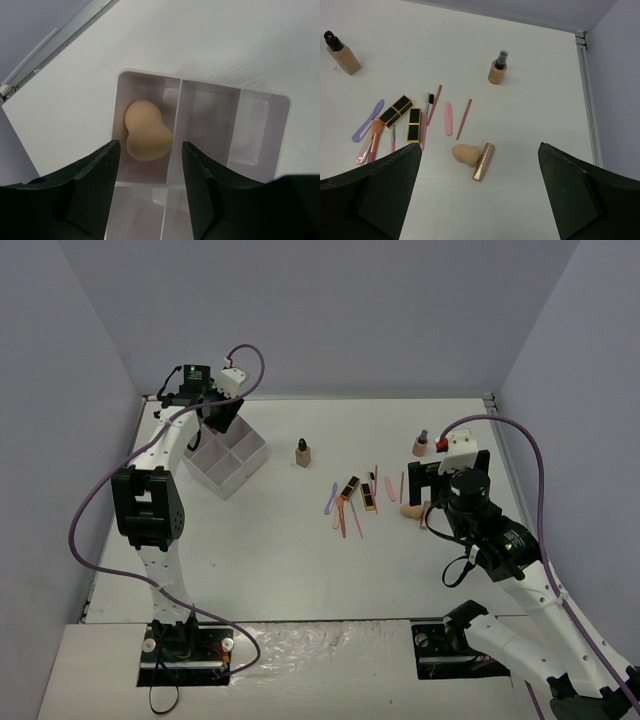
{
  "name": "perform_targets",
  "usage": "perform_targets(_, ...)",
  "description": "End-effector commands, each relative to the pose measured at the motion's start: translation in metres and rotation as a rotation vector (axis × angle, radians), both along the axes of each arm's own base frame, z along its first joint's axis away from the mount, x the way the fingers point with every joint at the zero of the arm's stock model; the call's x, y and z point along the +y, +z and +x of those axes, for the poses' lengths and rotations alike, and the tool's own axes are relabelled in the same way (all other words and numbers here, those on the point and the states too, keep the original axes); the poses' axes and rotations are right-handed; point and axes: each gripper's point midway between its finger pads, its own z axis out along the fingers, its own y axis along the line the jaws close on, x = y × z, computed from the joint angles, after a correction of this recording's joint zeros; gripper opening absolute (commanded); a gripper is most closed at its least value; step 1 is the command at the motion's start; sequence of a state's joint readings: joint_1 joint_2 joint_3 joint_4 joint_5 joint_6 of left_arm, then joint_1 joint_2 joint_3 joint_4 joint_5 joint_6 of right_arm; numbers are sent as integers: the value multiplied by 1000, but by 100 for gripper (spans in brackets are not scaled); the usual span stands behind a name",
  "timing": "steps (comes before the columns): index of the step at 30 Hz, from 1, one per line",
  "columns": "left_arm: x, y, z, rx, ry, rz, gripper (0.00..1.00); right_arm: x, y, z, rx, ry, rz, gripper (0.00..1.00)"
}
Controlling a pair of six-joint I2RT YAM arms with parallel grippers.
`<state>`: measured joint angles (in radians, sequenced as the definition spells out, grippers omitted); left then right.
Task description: Organize the makeup
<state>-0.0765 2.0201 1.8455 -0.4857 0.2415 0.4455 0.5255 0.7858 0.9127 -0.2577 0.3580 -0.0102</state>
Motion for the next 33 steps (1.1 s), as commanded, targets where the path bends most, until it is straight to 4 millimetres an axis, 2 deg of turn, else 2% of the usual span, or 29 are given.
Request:
perform_targets(1, 6, 59, 19, -171, 8, 2, 54, 6, 28, 7, -76, -5, 56, 100)
perform_targets(9, 2, 110, 10, -282, 43, -72, 69, 1, 24, 12, -59, -104, 134, 100)
perform_targets(13, 7, 112, 3, -294, 95, -89, 67, 5, 16, 14, -23, -113, 157, 100)
perform_targets(16, 15, 104, 4, -290, 161, -89, 49, 12, 13, 14, -5, -82, 172, 100)
perform_targets(17, 16, 102, 5, -290, 174, -88, 47, 13, 12, 14, 0, -78, 172, 100)
perform_targets(33, 21, 55, 20, -198, 215, -63, 46, 18, 1, 14, 30, -52, 153, 100)
